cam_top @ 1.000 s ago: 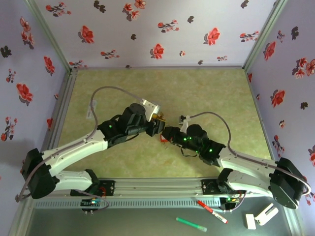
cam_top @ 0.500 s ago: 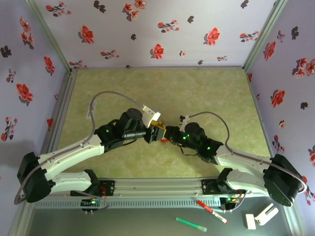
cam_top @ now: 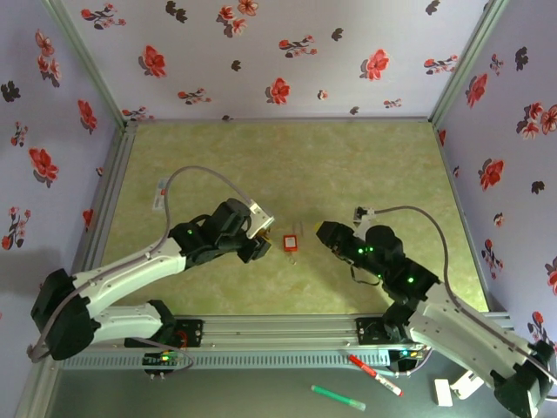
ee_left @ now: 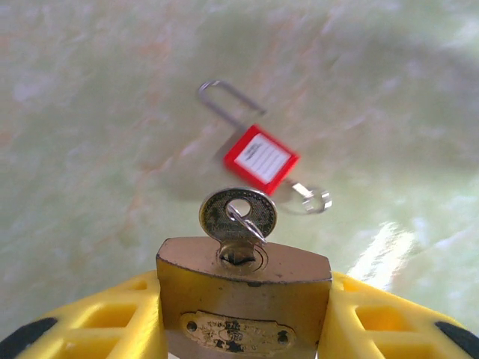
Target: Unlock with the key
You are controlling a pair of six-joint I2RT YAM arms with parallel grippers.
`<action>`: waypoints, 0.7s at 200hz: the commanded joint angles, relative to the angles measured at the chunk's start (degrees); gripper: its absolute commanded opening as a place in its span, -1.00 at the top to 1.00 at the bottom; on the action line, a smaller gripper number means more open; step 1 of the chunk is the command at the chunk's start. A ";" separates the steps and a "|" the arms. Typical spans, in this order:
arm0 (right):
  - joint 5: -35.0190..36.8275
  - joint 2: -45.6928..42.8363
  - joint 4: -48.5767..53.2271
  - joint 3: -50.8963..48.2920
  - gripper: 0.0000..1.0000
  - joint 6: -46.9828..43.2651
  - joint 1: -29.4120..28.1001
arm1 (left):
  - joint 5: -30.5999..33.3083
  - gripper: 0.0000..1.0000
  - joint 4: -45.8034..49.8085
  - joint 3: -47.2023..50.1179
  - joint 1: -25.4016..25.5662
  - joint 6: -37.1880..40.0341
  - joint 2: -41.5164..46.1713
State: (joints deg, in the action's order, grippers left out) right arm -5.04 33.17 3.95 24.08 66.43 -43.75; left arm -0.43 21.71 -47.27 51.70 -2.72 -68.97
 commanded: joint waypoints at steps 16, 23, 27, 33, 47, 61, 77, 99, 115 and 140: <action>1.34 -4.41 6.88 -1.89 0.09 -0.79 0.33 | 7.19 1.00 -3.36 -1.54 -0.62 8.42 -6.91; 1.26 -4.34 6.72 -2.26 0.09 -0.50 0.33 | 7.42 1.00 -4.60 -1.85 -0.64 9.40 -8.45; 1.26 -4.34 6.57 -2.40 0.09 -0.39 0.37 | 7.37 1.00 -5.32 -1.94 -0.64 10.10 -9.37; 1.19 -4.38 6.56 -2.58 0.09 -0.19 0.33 | 7.33 1.00 -6.11 -2.19 -0.55 11.48 -10.76; 0.92 -6.16 6.71 -2.62 0.09 -0.29 0.33 | 6.47 1.00 -7.21 -2.57 -0.05 14.94 -13.56; 0.82 -6.64 7.74 -2.30 0.08 -0.65 0.37 | 5.67 1.00 -7.06 -2.04 1.25 18.93 -15.02; 1.08 -7.75 9.46 -1.99 0.07 -1.20 0.33 | 4.29 1.00 -7.13 0.21 2.92 22.63 -14.50; 1.65 -9.36 10.73 -2.27 0.03 -1.73 0.42 | 1.24 1.00 -5.51 3.29 4.72 25.82 -13.53; 1.70 -10.06 10.33 -3.04 0.01 -1.48 0.58 | 0.35 1.00 -3.52 4.02 6.86 26.67 -13.21; 1.04 -9.80 9.15 -3.24 -0.04 -1.31 0.77 | 0.10 0.89 0.02 3.20 8.30 27.48 -14.37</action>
State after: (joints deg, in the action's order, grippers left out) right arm -4.64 23.73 13.45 21.47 65.98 -43.38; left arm 1.48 18.96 -43.31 58.92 21.23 -83.99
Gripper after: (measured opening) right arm 0.508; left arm 0.441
